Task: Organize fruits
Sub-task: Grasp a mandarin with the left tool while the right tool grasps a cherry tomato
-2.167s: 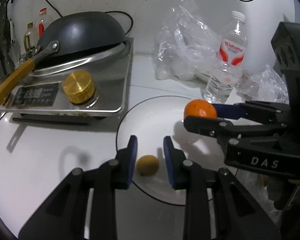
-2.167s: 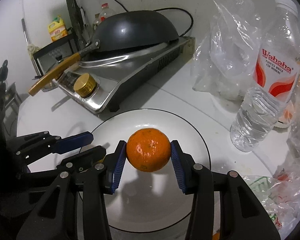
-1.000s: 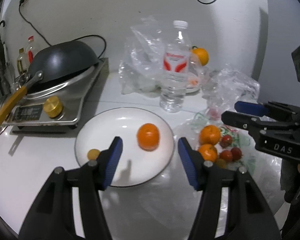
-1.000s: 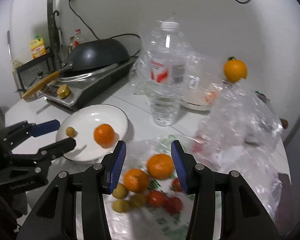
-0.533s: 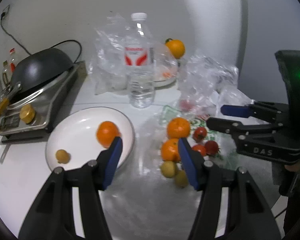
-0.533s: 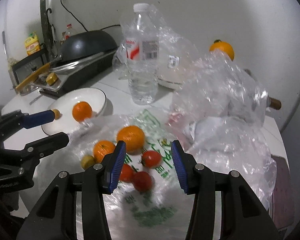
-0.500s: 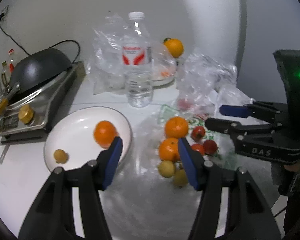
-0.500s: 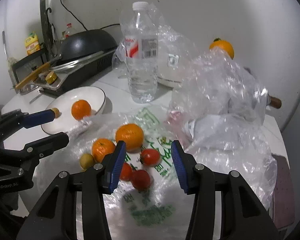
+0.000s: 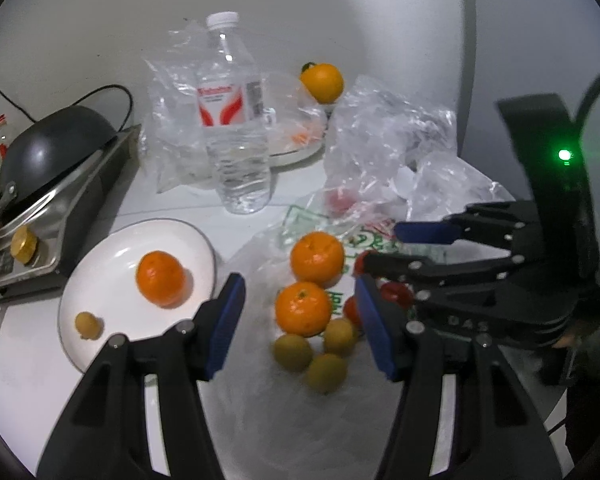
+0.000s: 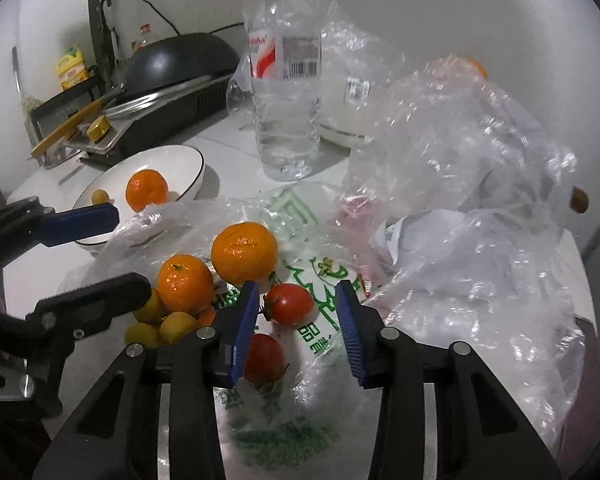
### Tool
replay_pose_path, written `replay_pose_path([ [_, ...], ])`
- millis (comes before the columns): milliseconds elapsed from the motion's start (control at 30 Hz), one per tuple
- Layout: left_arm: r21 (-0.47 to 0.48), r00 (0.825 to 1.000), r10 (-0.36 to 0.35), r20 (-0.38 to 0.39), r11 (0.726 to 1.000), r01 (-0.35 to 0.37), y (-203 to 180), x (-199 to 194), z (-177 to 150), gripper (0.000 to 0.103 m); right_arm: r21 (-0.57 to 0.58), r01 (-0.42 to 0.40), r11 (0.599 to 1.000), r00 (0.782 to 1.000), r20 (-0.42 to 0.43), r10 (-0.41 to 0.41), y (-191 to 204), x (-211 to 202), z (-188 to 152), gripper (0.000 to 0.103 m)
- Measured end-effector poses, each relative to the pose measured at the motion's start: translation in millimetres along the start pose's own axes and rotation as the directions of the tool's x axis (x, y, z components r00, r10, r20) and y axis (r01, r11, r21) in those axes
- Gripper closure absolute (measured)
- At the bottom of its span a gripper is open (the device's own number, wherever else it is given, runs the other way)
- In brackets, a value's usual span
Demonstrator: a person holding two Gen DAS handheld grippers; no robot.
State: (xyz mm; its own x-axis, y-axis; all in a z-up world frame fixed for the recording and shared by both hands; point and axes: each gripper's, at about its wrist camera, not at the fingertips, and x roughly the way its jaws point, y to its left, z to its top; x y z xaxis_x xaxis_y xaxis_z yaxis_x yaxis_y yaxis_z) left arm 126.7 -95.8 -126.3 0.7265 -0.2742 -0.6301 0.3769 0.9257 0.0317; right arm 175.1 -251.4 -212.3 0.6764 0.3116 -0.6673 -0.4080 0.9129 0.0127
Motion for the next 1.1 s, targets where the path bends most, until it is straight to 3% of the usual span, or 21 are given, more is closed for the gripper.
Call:
replay_pose_path([
  [433, 0.058, 0.997, 0.027, -0.068, 0.998, -0.023, -9.2, 36.0, -2.0, 0.07, 0.028, -0.071, 0.997, 0.996, -0.049, 0.072, -6.6, 15.3, 2.7, 0.065],
  [900, 0.035, 0.993, 0.035, -0.112, 0.999, -0.031, -0.5, 48.3, 4.1, 0.067, 0.047, -0.061, 0.997, 0.994, -0.09, 0.065, -10.2, 25.6, 3.4, 0.065],
  [1100, 0.008, 0.989, 0.008, -0.149, 1.0, -0.006, 3.8, 58.4, -0.7, 0.06, 0.059, -0.063, 0.996, 0.994, -0.091, 0.068, -12.3, 25.8, 2.9, 0.068],
])
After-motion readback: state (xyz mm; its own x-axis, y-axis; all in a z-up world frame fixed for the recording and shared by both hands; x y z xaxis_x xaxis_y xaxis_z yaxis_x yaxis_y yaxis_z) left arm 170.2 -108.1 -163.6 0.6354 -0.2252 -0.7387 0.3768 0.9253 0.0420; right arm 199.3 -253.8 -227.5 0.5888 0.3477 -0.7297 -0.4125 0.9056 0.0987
